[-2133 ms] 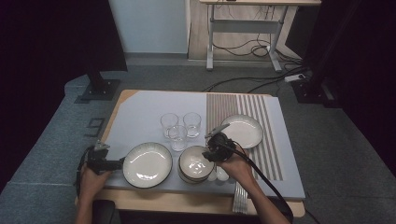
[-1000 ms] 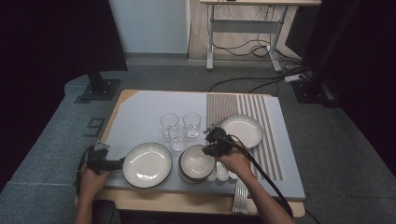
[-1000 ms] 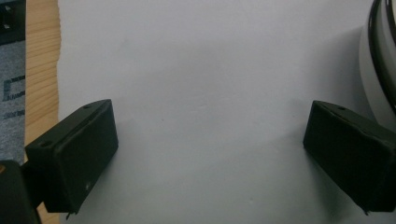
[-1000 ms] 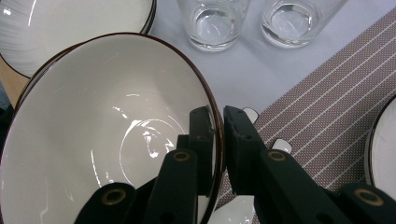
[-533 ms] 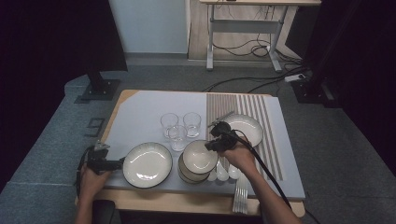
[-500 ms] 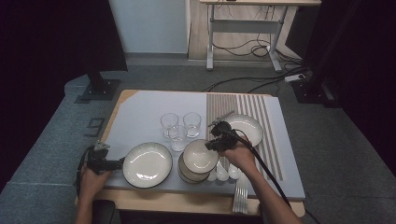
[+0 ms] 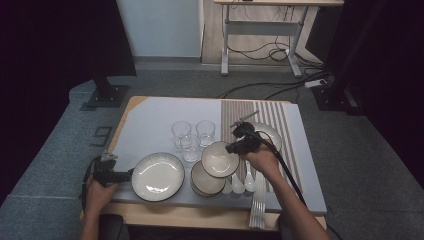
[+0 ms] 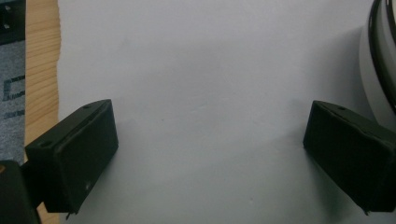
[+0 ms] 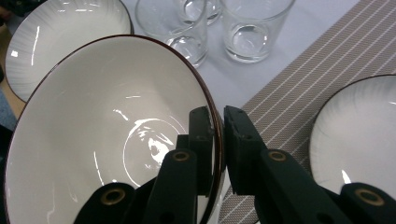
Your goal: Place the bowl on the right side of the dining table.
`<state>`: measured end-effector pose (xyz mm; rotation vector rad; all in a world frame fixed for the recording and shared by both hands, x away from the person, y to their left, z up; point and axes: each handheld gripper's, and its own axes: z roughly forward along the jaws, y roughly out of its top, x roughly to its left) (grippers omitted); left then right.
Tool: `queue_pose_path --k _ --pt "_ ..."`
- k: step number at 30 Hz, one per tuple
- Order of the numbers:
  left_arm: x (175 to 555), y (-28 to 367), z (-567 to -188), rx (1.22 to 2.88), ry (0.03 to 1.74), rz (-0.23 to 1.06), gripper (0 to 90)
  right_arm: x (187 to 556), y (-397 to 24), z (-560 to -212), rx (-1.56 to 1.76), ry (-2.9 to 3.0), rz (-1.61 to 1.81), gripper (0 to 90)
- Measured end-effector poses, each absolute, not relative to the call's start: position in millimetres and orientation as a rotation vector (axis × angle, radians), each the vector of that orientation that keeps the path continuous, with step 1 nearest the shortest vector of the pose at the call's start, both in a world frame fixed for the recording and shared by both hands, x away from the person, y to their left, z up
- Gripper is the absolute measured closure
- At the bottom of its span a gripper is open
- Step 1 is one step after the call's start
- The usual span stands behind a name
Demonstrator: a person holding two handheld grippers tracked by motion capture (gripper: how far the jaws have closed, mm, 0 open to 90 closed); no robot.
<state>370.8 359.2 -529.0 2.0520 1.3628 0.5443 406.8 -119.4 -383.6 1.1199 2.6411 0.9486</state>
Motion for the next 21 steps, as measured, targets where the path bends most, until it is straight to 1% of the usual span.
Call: queue_pose_path --k 21 --pt "370.8 359.0 -529.0 2.050 1.364 0.544 2.9 433.9 -162.9 -377.6 1.270 2.520 0.887 81.5"
